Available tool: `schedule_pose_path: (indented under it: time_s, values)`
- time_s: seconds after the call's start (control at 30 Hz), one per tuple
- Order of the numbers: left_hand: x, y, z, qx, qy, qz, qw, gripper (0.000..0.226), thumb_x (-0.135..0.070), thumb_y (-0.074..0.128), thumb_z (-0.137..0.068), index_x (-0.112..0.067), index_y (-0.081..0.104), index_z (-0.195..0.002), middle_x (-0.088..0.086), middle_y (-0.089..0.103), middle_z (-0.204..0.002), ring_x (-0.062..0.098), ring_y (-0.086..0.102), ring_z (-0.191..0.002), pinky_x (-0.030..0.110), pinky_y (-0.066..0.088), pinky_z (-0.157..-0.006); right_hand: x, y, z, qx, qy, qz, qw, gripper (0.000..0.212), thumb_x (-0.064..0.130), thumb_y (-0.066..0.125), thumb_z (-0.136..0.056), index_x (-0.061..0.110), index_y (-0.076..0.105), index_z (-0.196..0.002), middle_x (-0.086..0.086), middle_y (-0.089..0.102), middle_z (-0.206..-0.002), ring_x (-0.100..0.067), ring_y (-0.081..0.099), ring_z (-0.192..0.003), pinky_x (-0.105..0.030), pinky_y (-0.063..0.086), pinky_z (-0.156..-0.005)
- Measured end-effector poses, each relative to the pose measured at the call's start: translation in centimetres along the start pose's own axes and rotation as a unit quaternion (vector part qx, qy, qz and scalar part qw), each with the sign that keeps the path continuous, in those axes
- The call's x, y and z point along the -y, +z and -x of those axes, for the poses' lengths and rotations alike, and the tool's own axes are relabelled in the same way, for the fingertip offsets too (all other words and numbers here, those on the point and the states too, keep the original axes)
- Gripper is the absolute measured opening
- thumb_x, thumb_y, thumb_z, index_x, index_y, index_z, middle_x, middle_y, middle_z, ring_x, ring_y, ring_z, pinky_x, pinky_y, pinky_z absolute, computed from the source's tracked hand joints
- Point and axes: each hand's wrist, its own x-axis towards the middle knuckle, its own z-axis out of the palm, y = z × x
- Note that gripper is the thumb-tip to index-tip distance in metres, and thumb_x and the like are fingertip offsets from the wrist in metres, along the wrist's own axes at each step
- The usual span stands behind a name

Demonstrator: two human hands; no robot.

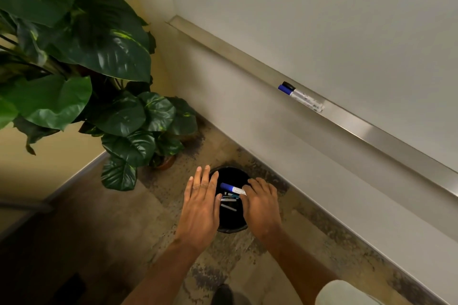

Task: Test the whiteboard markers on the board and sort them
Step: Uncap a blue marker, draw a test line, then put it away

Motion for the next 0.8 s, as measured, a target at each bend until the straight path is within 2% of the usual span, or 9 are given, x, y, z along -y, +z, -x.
schedule_pose_path:
  time_s: [0.13,0.23,0.3,0.6,0.8]
  values:
    - [0.8,0.6,0.3,-0.006,-0.014,0.004,1.000,0.054,-0.032,0.026,-0.110,-0.013,0.025,-0.160,0.008,0.018,-0.169,0.020,0.003,-0.158,0.042,0.007,-0.127,0.0,1.5,-1.9,0.026,-0.013,-0.025,0.999,0.034,0.032,0.052,-0.096,0.017,0.066,-0.122,-0.008,0.063,-0.130,-0.030,0.052,-0.127,-0.047,0.041,-0.104]
    - [1.0,0.6,0.6,-0.010,-0.026,0.012,1.000,0.054,-0.030,0.032,-0.109,-0.012,0.027,-0.160,0.007,0.017,-0.169,0.019,0.002,-0.158,0.041,0.005,-0.127,-0.5,2.2,-2.7,0.056,0.014,-0.066,0.996,0.048,0.043,0.040,-0.099,0.019,0.054,-0.138,-0.006,0.051,-0.145,-0.030,0.037,-0.140,-0.047,0.030,-0.112]
    - [1.0,0.5,0.7,-0.006,-0.028,0.008,1.000,0.054,-0.030,0.033,-0.109,-0.012,0.025,-0.160,0.006,0.015,-0.170,0.019,0.001,-0.158,0.040,0.004,-0.127,-1.2,2.3,-2.2,0.055,0.041,-0.088,0.994,0.053,0.047,0.035,-0.099,0.018,0.051,-0.140,-0.006,0.049,-0.147,-0.028,0.033,-0.143,-0.045,0.027,-0.113]
    - [-2.7,-1.3,-0.1,-0.006,-0.009,0.003,1.000,0.056,-0.037,0.029,-0.110,-0.012,0.026,-0.160,0.007,0.013,-0.170,0.019,0.000,-0.158,0.039,0.002,-0.128,-3.7,-2.5,2.5,-0.049,0.079,-0.154,0.984,0.045,0.042,0.044,-0.101,0.016,0.057,-0.135,-0.004,0.050,-0.147,-0.023,0.032,-0.144,-0.042,0.024,-0.116]
    - [-8.7,-2.8,-0.9,-0.018,0.020,-0.004,1.000,0.060,-0.041,0.034,-0.109,-0.013,0.023,-0.161,0.007,0.011,-0.171,0.020,0.000,-0.158,0.043,0.005,-0.127,-5.7,-8.9,4.9,-0.129,0.061,-0.149,0.978,0.045,0.036,0.048,-0.102,0.013,0.052,-0.140,-0.003,0.041,-0.154,-0.017,0.020,-0.149,-0.038,0.015,-0.121]
